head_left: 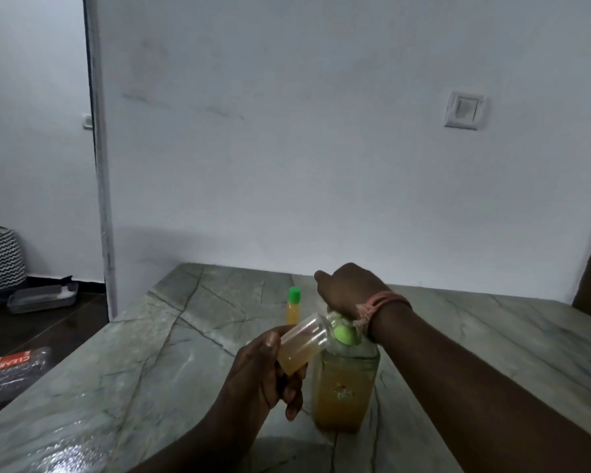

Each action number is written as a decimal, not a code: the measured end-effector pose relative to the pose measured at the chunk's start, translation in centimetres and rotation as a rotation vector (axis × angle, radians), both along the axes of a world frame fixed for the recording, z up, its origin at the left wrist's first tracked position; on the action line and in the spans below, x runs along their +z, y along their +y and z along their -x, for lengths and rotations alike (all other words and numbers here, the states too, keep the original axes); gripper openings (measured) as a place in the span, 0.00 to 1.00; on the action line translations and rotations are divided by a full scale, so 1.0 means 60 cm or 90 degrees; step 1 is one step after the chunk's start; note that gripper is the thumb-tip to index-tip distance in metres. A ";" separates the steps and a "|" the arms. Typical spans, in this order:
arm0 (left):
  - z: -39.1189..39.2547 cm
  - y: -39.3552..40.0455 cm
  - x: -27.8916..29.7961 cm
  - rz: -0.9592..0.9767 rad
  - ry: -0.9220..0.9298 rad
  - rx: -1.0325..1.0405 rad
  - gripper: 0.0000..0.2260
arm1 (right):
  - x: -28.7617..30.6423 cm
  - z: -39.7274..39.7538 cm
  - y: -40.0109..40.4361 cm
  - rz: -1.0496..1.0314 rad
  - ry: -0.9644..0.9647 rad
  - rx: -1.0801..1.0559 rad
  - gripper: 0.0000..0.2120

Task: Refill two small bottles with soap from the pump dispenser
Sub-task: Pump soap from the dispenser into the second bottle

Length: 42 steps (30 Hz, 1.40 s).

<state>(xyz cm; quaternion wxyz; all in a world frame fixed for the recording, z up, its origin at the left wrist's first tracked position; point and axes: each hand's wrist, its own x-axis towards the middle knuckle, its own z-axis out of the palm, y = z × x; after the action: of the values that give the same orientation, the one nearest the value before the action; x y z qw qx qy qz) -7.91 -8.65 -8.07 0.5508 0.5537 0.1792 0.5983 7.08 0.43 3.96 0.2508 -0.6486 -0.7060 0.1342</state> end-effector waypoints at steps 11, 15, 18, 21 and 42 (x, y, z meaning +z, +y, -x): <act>-0.004 0.000 -0.012 -0.028 -0.007 -0.034 0.28 | 0.001 -0.005 -0.010 0.014 -0.030 0.057 0.19; -0.004 -0.001 -0.008 -0.019 0.003 -0.020 0.28 | 0.006 -0.004 -0.018 -0.006 -0.057 0.027 0.16; -0.005 -0.004 -0.004 -0.017 0.008 -0.016 0.29 | 0.014 -0.003 -0.025 -0.022 -0.061 -0.014 0.14; -0.002 -0.002 -0.005 -0.014 0.009 -0.021 0.31 | 0.020 0.000 -0.025 -0.045 -0.083 -0.028 0.14; -0.002 0.001 -0.010 -0.011 -0.001 -0.010 0.29 | 0.013 0.003 -0.032 0.001 -0.038 0.029 0.18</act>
<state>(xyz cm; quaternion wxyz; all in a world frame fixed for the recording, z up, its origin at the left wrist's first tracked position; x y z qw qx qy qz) -7.80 -8.59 -8.67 0.5509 0.5595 0.1694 0.5956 6.89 -1.50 4.76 0.2257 -0.6363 -0.7277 0.1211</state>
